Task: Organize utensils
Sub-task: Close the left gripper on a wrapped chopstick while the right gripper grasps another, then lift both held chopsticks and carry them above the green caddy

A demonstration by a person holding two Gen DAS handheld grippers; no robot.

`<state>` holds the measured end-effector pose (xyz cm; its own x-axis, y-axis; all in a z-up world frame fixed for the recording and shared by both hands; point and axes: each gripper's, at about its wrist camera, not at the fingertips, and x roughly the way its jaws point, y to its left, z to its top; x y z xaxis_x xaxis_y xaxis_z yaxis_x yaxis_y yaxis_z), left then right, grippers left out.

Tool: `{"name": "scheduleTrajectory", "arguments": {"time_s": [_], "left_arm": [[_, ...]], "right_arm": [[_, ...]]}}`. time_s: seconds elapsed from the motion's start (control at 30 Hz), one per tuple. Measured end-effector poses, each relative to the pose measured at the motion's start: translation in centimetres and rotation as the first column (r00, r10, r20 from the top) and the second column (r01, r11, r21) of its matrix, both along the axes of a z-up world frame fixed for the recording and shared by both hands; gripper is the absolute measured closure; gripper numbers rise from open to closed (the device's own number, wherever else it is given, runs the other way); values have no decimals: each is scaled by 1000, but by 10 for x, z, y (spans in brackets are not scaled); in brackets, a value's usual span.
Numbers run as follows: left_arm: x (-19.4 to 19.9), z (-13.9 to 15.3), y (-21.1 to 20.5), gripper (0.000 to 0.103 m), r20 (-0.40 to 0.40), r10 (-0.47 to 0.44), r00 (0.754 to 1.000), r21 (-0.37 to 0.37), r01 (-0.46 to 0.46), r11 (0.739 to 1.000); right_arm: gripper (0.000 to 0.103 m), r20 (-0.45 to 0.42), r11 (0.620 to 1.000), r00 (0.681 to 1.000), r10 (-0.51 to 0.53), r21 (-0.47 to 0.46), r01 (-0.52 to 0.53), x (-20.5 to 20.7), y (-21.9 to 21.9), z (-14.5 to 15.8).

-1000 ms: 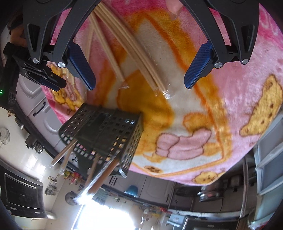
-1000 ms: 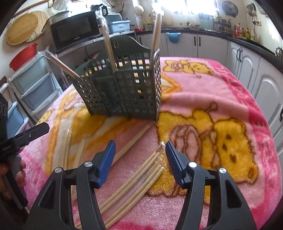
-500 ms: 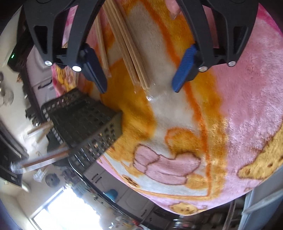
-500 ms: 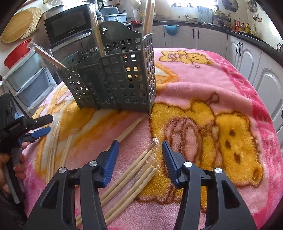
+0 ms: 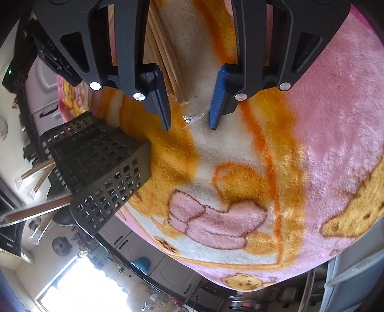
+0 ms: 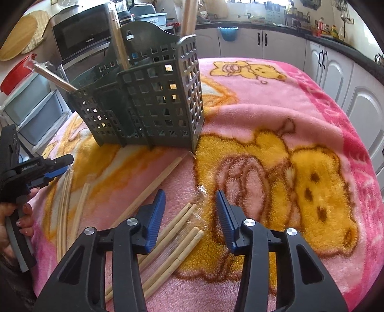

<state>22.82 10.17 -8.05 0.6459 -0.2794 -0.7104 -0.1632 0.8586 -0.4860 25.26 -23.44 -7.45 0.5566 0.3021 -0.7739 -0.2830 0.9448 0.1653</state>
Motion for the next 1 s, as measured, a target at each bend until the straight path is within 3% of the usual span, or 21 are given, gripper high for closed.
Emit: {"name": "scheduleTrajectory", "arguments": {"time_s": [0.23,0.4,0.53,0.77,0.83,0.9,0.97,1.0], "left_arm": [[-2,-5,12,91,-11,4,1000,-42,-5,999],[-9,-10,28,92,-26,-7,1000,-179,3,984],[-11,-12,32,92,-42,-16,999,-234,5,972],[-1,-10,22,87,-53,-22,998,-175,12,984],[2,-8,18,76,-47,-33,998,-168,24,985],[8,-4,11,71,-48,-49,998,-133,42,990],[11,0,6,72,-54,-51,997,-84,47,995],[14,1,2,80,-58,-50,997,-46,47,998]], "right_arm": [[75,-45,1000,999,-12,20,13,8,0,-7],[88,-40,1000,999,-18,17,19,11,-1,-7],[94,-27,999,999,-20,28,21,11,-1,-4],[95,26,998,999,-20,54,18,4,0,14],[95,41,998,999,-17,60,14,2,0,20],[95,57,998,998,-16,60,12,1,1,26],[95,71,998,997,-15,66,11,-1,1,32],[95,78,998,997,-16,69,11,-1,0,35]]}}
